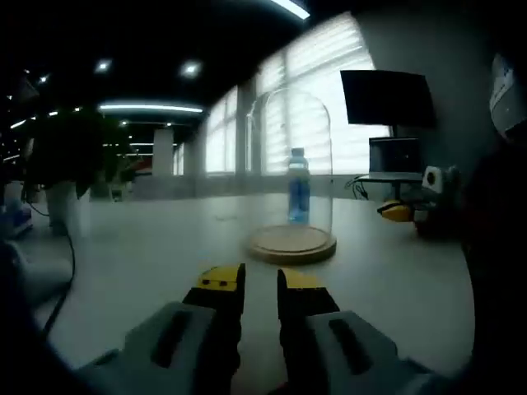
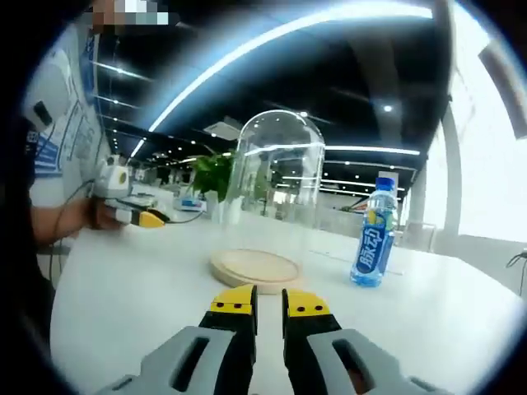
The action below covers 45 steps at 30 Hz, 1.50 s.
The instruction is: Open the cover put in the Mizone put the cover back on
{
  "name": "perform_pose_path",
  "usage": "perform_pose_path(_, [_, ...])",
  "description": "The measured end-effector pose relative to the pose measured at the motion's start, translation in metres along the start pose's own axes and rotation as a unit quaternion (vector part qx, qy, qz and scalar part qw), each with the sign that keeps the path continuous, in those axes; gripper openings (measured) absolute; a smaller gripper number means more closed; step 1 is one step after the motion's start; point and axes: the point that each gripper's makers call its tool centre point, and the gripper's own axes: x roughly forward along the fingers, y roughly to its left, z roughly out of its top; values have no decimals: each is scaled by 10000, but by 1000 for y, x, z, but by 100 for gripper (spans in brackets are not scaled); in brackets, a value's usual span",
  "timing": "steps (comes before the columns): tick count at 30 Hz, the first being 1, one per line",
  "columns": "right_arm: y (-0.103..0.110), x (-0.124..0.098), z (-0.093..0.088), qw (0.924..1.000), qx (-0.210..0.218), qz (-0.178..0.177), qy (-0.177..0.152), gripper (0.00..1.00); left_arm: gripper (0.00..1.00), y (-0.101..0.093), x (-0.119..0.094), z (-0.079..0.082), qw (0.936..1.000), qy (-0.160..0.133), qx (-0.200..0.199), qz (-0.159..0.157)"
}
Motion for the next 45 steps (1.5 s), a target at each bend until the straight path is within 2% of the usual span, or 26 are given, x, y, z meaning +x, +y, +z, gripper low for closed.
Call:
perform_pose_path(25, [0, 0, 0, 10000, -47, -36, 16, 5, 14, 6, -1, 3, 9999, -75, -128, 90])
perform_pose_path(45, [-2, -1, 1, 10000, -8, -64, -17, 5, 15, 4, -1, 3, 9999, -68, -83, 55])
